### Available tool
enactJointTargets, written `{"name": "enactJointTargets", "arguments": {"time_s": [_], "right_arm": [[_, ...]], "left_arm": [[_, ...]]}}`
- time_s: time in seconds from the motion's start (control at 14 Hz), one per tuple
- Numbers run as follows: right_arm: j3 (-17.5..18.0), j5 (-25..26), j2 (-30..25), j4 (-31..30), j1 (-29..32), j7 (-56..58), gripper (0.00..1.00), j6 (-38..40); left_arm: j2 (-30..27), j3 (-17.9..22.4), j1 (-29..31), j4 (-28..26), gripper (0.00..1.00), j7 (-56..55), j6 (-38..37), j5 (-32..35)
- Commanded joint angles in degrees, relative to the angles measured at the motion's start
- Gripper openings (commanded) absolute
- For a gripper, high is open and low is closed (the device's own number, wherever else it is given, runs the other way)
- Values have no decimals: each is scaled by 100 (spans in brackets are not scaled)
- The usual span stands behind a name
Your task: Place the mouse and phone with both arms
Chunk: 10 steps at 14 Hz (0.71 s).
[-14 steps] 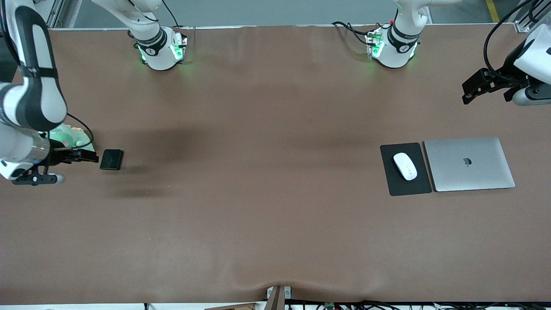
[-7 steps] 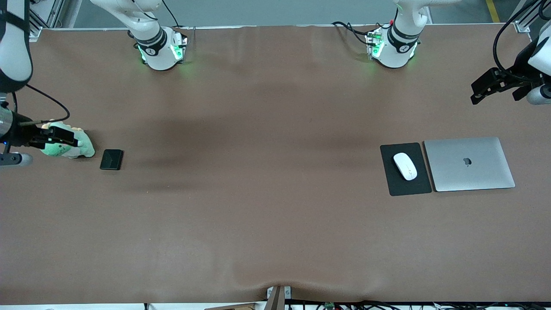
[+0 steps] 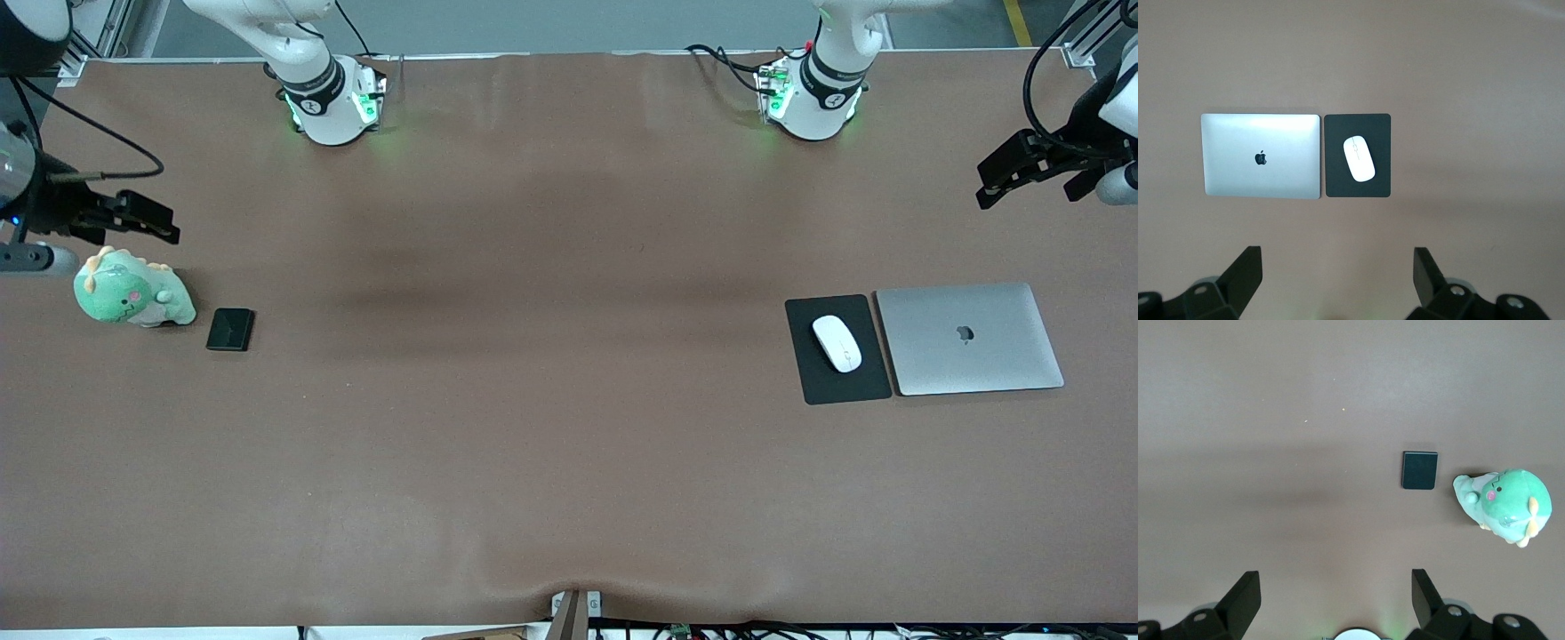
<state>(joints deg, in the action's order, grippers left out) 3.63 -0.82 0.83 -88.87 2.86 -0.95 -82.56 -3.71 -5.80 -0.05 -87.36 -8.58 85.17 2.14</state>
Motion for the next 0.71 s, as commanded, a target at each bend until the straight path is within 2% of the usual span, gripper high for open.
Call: {"name": "enactJointTargets", "arguments": {"time_s": [0.0,0.21,0.64], "right_arm": [[-64,-146,-48,230,-31,-98,100,205],[-108,-164,-241,159,-31,-151,100,284],[-196,-164,-259,159,-48,-204,100,293]], "left_arm": [[11,-18,40,35,100,23,-97,-196],[28,-18,49,17,100,23,-97,-293],[20,26,57,35,100,93,-158,-293]]}}
